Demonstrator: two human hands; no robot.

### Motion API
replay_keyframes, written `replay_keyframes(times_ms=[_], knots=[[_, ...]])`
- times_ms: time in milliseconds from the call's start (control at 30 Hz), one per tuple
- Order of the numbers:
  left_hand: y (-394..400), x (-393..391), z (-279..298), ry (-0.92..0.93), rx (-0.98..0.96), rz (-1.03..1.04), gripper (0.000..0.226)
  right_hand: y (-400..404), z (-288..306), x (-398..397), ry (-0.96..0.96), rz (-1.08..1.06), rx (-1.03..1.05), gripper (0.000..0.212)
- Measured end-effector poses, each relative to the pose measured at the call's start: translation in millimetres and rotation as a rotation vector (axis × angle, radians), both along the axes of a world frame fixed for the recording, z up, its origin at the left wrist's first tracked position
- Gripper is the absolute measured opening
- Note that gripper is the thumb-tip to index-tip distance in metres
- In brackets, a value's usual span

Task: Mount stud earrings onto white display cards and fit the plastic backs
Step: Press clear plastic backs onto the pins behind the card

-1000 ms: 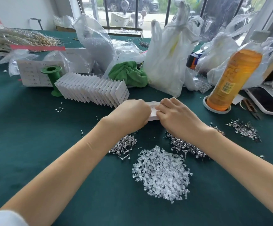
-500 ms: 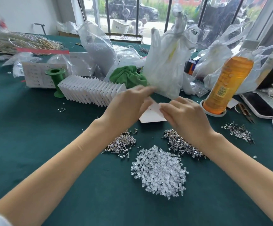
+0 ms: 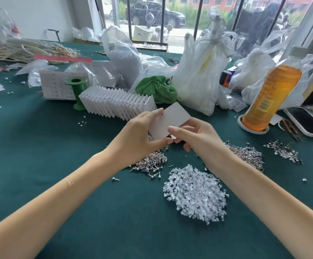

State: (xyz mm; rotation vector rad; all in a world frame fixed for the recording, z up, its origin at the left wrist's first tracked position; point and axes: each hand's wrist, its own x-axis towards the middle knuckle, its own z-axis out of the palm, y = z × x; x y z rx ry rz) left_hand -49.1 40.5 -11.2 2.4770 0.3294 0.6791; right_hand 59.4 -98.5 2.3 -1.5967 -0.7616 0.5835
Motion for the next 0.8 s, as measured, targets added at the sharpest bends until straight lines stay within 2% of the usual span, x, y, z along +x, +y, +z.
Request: replay_keyframes(times_ms=[67, 200, 267, 333, 567, 800], knots=[[11, -8, -3, 0.020, 0.013, 0.033, 0.085, -1, -8, 0, -0.204, 0.024, -0.039, 0.014], [29, -17, -3, 0.023, 0.069, 0.094, 0.087, -7, -23, -2, -0.722, 0.155, -0.360, 0.032], [31, -17, -5, 0.023, 0.090, 0.097, 0.083, -5, -29, -7, -0.878, 0.239, -0.472, 0.042], [30, -17, -7, 0.017, 0.092, 0.086, 0.080, 0, -33, -15, -0.978, 0.252, -0.477, 0.044], [25, -20, -8, 0.063, 0.045, -0.025, 0.072, 5, -31, -21, -0.923, 0.250, -0.299, 0.005], [20, -20, -8, 0.080, 0.047, -0.045, 0.080, -5, -26, -18, -0.873, 0.228, -0.279, 0.007]])
